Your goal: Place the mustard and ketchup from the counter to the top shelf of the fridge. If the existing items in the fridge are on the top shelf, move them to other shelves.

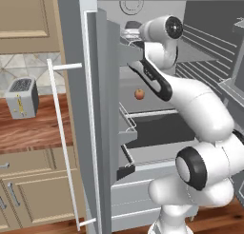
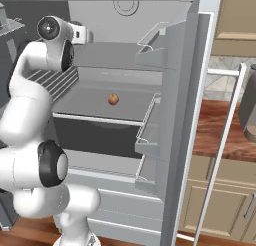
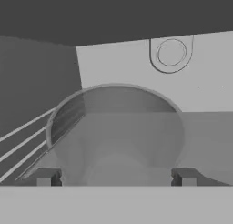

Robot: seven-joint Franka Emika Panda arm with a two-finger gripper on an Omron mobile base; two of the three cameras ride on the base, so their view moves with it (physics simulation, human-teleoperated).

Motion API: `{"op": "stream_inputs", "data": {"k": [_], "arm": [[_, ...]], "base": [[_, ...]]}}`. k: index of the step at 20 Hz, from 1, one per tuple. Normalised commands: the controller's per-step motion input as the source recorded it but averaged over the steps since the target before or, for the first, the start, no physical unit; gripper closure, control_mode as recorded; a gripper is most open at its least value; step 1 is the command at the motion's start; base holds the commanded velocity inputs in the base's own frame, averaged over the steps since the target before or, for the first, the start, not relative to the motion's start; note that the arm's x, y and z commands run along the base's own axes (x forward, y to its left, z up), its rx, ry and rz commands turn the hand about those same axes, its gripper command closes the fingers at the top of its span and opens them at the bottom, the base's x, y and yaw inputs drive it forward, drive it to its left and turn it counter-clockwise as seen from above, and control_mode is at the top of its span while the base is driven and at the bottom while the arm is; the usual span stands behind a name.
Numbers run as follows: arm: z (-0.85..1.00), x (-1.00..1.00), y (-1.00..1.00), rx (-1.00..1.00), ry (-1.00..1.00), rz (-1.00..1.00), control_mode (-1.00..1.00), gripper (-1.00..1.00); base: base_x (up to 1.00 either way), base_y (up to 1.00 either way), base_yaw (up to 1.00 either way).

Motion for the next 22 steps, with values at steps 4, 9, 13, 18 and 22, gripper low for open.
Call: {"op": "stream_inputs", "data": {"k": [4, 9, 13, 18, 22], "arm": [[0.54, -1.00, -0.71, 0.12, -0.27, 0.00, -1.00, 1.00], [0.28, -1.00, -0.92, 0.01, -0.02, 0.00, -1.00, 1.00], [-0.15, -1.00, -0.91, -0.07, 0.23, 0.02, -1.00, 1.00], [-0.89, -1.00, -0.58, -0.21, 0.47, 0.04, -1.00, 1.00], [-1.00, -0.99, 0.01, -0.09, 0.41, 0.01, -1.00, 1.00]], "base": [[0.00, 0.00, 0.00], [0.00, 0.00, 0.00], [0.00, 0.00, 0.00], [0.00, 0.00, 0.00], [0.00, 0.00, 0.00]]}}
